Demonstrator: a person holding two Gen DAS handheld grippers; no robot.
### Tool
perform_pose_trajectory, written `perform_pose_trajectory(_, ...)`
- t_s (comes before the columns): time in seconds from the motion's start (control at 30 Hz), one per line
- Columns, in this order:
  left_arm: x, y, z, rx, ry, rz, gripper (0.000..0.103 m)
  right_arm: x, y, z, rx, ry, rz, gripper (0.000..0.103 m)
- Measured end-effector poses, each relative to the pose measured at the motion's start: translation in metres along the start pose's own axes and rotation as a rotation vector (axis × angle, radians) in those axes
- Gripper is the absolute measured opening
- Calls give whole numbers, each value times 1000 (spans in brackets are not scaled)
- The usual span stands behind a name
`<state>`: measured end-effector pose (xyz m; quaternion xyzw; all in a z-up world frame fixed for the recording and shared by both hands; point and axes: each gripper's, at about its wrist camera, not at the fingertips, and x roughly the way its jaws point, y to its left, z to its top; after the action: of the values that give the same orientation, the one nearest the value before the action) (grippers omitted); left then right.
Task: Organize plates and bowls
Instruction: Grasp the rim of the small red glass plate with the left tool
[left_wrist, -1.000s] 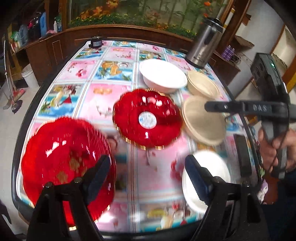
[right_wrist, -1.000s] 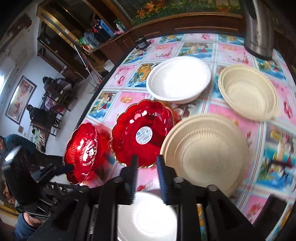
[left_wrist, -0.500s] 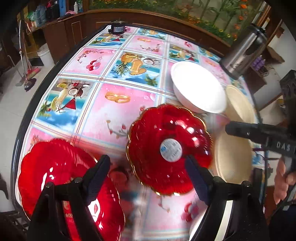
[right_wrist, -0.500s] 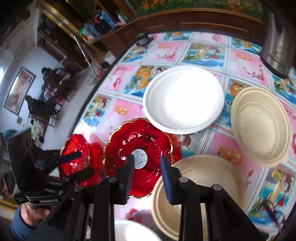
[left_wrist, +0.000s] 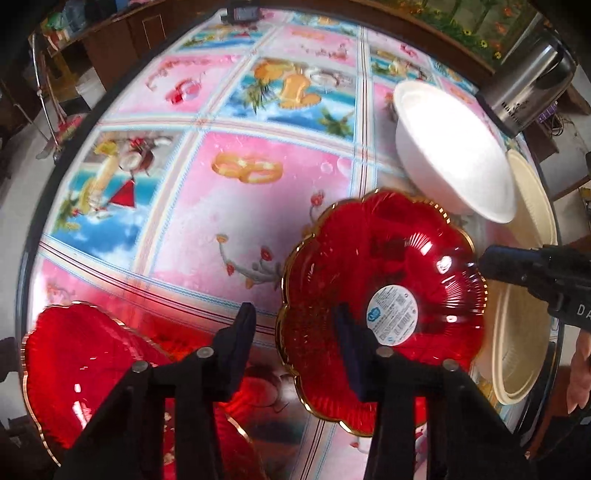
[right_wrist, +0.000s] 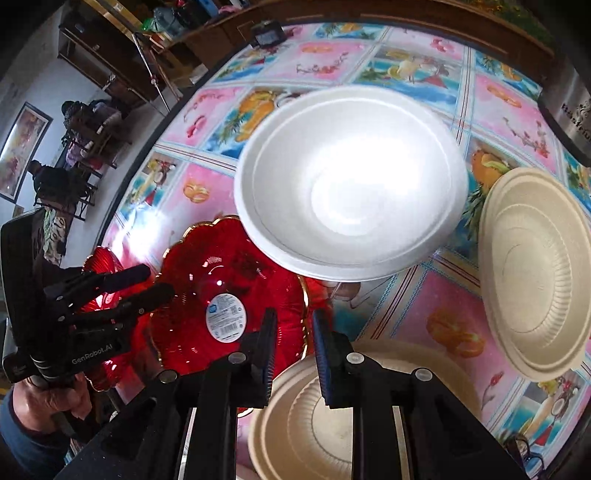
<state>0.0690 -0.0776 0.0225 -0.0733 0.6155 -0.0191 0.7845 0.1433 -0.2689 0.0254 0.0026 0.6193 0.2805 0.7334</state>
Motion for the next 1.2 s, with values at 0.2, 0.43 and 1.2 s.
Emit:
perform_pose_trajectory(0.2,4,-7,-1,29,-5,-16,37,9,-2,2,9,3,-21,5)
perform_pose_trajectory(0.43,-16,-29,-6,110,-49,-6,29,-5,10,-7,44,-41,52,2)
perform_pose_trajectory(1.2,5,-25,-14,76,15,14,55,2,-18,2,-65,23,-28,8)
